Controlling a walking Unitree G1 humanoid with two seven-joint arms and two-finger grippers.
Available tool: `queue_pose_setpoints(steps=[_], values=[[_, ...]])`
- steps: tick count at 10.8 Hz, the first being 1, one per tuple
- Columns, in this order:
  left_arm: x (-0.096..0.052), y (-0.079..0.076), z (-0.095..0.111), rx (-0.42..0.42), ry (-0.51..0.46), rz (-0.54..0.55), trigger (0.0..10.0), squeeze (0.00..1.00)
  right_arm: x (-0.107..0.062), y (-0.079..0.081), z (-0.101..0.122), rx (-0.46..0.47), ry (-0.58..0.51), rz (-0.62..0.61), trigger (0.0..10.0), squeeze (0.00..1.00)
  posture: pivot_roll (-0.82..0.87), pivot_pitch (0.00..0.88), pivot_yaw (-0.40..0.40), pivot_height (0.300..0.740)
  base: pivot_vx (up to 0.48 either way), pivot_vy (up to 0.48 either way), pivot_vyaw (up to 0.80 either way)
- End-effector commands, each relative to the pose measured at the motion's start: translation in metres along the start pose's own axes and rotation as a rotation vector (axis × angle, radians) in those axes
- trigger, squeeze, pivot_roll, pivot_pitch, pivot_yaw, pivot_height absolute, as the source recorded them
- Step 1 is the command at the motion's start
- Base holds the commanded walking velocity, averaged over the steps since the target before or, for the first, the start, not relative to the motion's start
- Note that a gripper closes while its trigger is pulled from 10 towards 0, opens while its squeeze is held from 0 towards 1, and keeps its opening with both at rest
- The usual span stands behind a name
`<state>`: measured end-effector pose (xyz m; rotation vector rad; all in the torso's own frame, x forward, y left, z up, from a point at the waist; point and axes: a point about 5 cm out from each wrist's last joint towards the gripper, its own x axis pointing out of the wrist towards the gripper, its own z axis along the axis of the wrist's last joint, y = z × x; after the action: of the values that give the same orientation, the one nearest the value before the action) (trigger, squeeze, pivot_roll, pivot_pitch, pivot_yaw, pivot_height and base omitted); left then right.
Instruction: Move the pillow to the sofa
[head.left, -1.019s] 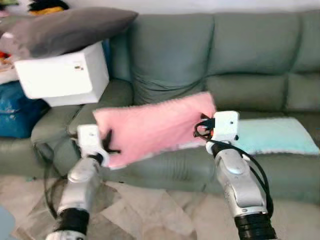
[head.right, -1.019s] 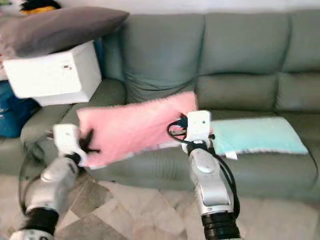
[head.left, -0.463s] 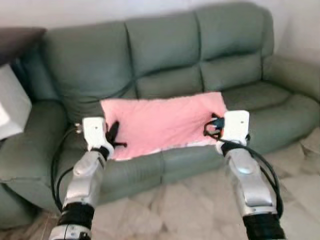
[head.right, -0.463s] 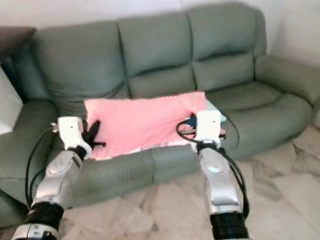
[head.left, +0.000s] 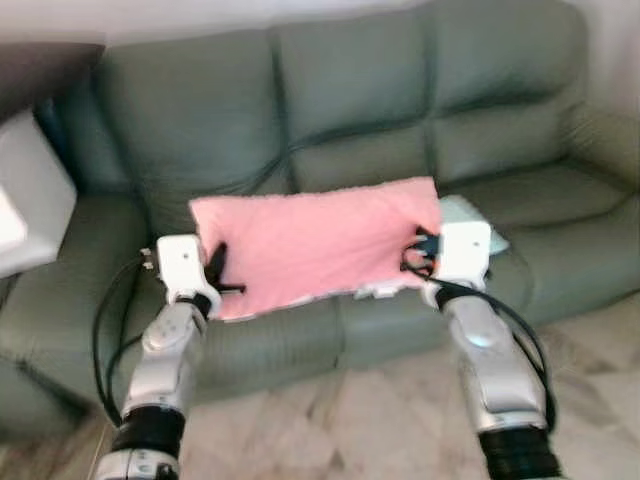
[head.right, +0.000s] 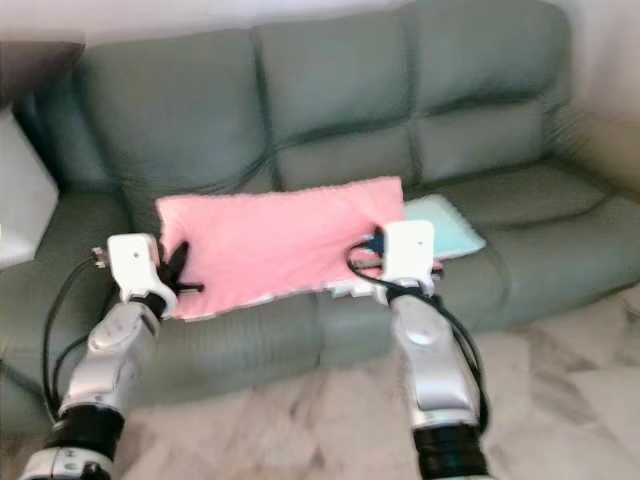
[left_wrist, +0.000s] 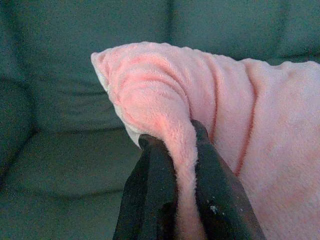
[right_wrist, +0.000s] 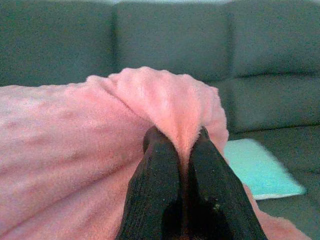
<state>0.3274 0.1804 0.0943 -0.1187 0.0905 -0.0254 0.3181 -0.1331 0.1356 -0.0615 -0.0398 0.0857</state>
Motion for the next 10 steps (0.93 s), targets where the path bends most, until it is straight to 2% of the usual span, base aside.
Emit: queue_pose_setpoints(steps=[1, 3, 4, 6, 7, 10], values=[[-0.0003, 0.0052, 0.0017, 0.012, -0.002, 0.025, 10.0, 0.0, -0.0002, -0.0027, 0.009, -0.01, -0.04, -0.004, 10.0, 0.0, -0.15, 0.0, 0.073, 0.74, 0.0, 0.0, 0.0], [-0.0009, 0.0124, 0.0051, 0.05, -0.004, 0.06, 10.0, 0.0, -0.0018, -0.0012, 0.0081, -0.021, -0.038, 0.013, 10.0, 0.0, -0.14, 0.0, 0.071, 0.74, 0.0, 0.0, 0.0], [-0.0017, 0.0142, 0.008, 0.059, -0.033, 0.026, 10.0, 0.0, -0.0019, -0.0007, 0.0077, -0.016, -0.038, 0.014, 10.0, 0.0, -0.14, 0.0, 0.072, 0.74, 0.0, 0.0, 0.0], [-0.0029, 0.0141, 0.0066, 0.031, -0.027, 0.02, 10.0, 0.0, -0.0032, -0.0002, 0.0073, -0.014, -0.035, 0.018, 10.0, 0.0, -0.15, 0.0, 0.073, 0.74, 0.0, 0.0, 0.0], [-0.0042, 0.0145, 0.0068, 0.055, -0.03, 0.012, 10.0, 0.0, -0.0042, -0.0001, 0.0074, -0.019, -0.037, 0.024, 10.0, 0.0, -0.15, 0.0, 0.074, 0.74, 0.398, 0.0, 0.0], [-0.0046, 0.0146, 0.0067, 0.046, -0.031, 0.003, 10.0, 0.0, -0.0056, -0.0004, 0.0073, -0.021, -0.036, 0.028, 10.0, 0.0, -0.15, 0.0, 0.074, 0.74, 0.444, 0.0, 0.0]])
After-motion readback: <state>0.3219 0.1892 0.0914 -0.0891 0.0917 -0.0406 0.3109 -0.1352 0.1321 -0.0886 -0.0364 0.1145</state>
